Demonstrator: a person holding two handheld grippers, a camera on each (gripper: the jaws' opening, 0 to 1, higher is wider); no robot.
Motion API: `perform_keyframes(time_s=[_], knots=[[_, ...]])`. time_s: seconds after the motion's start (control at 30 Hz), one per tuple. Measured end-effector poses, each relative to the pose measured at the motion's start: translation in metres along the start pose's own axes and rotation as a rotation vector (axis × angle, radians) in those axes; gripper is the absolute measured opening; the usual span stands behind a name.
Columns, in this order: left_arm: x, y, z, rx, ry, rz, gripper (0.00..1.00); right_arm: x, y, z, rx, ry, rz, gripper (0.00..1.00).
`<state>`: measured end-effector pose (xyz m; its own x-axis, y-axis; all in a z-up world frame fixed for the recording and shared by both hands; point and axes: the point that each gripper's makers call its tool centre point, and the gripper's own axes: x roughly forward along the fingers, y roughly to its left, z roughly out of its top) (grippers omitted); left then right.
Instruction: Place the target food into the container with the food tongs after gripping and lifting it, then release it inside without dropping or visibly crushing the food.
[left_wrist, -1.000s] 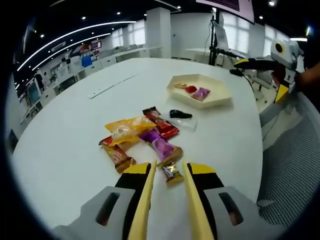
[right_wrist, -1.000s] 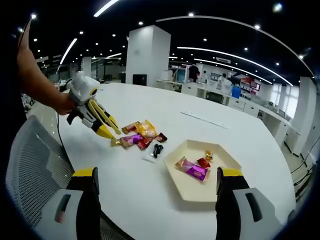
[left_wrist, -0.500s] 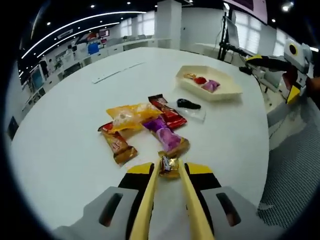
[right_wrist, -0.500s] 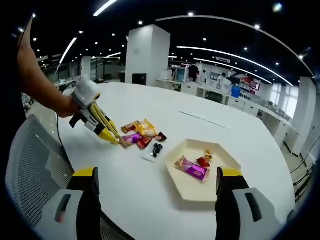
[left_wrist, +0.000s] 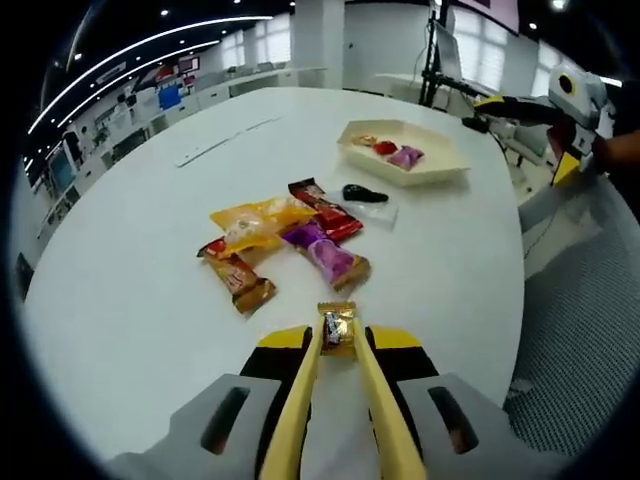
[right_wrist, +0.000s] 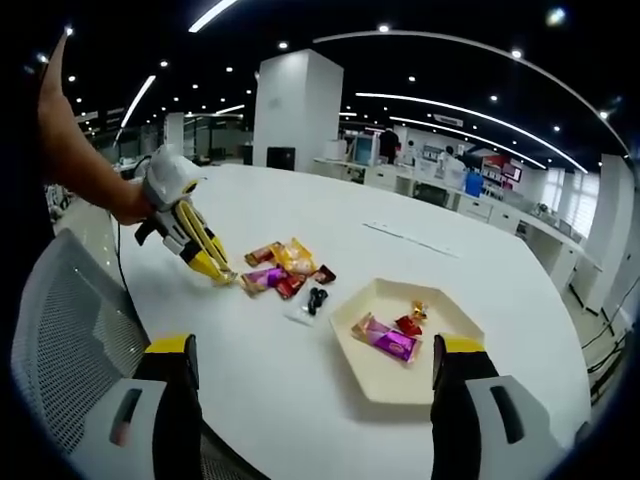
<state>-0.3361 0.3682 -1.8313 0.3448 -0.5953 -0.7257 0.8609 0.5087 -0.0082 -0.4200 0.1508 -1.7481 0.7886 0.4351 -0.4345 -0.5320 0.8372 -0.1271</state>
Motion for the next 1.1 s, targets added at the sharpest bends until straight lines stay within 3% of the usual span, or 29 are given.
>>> perform_keyframes(time_s=[0.17, 0.23, 0.6, 0.87, 0.97, 1.1], knots=[[-0.013, 0.0, 0.018, 0.009, -0.034, -0.025, 0.17, 0.001, 0.0, 0.0, -0.003, 0.001, 0.007, 0.96], [-0.015, -0.004, 0.028, 0.031, -0.058, -0.066, 0.17, 0.001, 0.001, 0.0, -0.002, -0.001, 0.009, 0.98], [-0.021, -0.003, 0.051, 0.066, -0.066, -0.102, 0.17, -0.001, -0.001, 0.002, -0.009, -0.015, 0.008, 1.0], [-0.023, -0.002, 0.056, 0.071, -0.073, -0.121, 0.18, -0.002, 0.006, 0.012, 0.025, -0.071, 0.063, 1.0], [-0.025, -0.002, 0.057, 0.073, -0.07, -0.127, 0.18, -0.005, 0.006, 0.025, -0.001, -0.152, 0.056, 1.0], [-0.027, 0.0, 0.057, 0.066, -0.075, -0.127, 0.18, -0.006, 0.007, 0.03, -0.008, -0.187, 0.059, 1.0]])
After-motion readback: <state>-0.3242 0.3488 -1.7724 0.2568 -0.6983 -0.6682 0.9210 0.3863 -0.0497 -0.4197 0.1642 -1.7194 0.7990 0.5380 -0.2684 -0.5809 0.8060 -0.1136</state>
